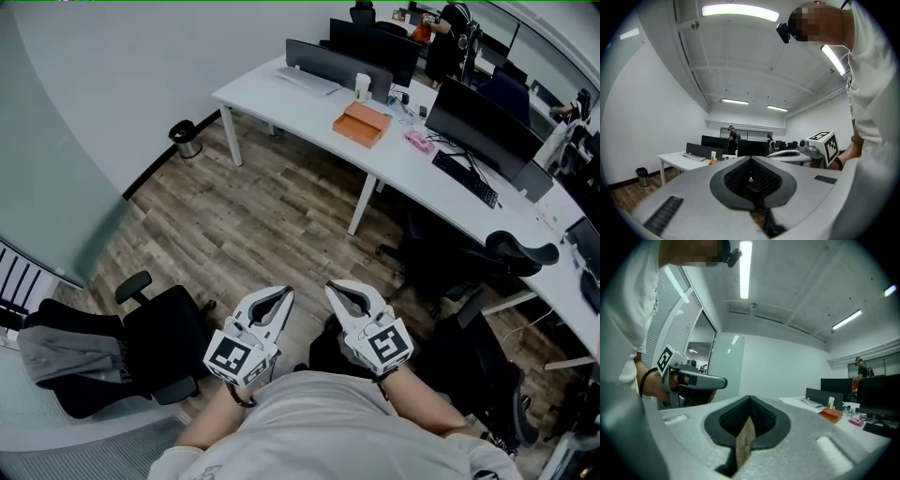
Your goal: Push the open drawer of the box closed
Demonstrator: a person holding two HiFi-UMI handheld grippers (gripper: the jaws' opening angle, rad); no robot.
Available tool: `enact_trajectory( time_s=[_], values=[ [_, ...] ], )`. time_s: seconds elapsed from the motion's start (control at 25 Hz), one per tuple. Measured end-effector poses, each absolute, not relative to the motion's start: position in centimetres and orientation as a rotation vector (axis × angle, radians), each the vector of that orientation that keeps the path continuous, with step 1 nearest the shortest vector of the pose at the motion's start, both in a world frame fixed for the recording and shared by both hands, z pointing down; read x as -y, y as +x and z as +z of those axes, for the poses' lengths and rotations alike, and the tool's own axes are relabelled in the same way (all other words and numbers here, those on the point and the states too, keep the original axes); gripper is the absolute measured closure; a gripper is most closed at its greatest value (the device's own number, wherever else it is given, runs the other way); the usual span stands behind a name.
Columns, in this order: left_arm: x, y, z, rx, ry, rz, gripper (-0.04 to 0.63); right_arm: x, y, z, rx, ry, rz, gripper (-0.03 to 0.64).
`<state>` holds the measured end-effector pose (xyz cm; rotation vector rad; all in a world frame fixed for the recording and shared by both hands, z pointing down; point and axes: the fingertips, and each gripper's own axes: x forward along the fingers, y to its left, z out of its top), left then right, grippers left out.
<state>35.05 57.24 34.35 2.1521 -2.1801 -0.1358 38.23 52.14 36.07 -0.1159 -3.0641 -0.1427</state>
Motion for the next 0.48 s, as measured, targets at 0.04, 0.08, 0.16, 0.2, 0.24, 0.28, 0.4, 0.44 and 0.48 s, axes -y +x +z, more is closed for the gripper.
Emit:
enact_trajectory(
  time_s=[0.04, 0.08, 0.16, 0.2, 0.24, 0.28, 0.4, 0.44, 0.48],
  values=[
    [-57.1, 34.3, 34.6, 2.19, 2.142, -0.134, 0.597, -51.8, 37.4, 36.3, 3.062, -0.127, -0.132, 0.615],
    [-56.8, 33.5, 34.8, 2.199, 2.128, -0.135, 0.597, -51.3, 36.6, 36.5, 3.06, -0.138, -0.126, 0.615],
    [-56.1, 32.0, 35.1, 2.209, 2.101, -0.137, 0.597, -50.3, 35.0, 36.9, 3.057, -0.157, -0.124, 0.615],
    [-55.7, 31.3, 35.3, 2.213, 2.093, -0.136, 0.597, -49.8, 34.3, 37.0, 3.055, -0.165, -0.124, 0.615],
    [-55.2, 30.6, 35.5, 2.219, 2.084, -0.136, 0.597, -49.2, 33.6, 37.1, 3.054, -0.172, -0.122, 0.615],
    [-54.6, 29.8, 35.5, 2.224, 2.073, -0.137, 0.597, -48.7, 32.9, 37.2, 3.052, -0.18, -0.118, 0.615],
    [-52.5, 27.5, 36.0, 2.239, 2.059, -0.141, 0.597, -46.5, 30.7, 37.5, 3.045, -0.204, -0.107, 0.615],
    [-51.6, 26.8, 36.1, 2.242, 2.056, -0.142, 0.597, -45.6, 29.9, 37.5, 3.043, -0.207, -0.114, 0.615],
    [-50.7, 26.0, 36.2, 2.243, 2.052, -0.143, 0.597, -44.5, 29.2, 37.5, 3.043, -0.204, -0.127, 0.615]
  ],
)
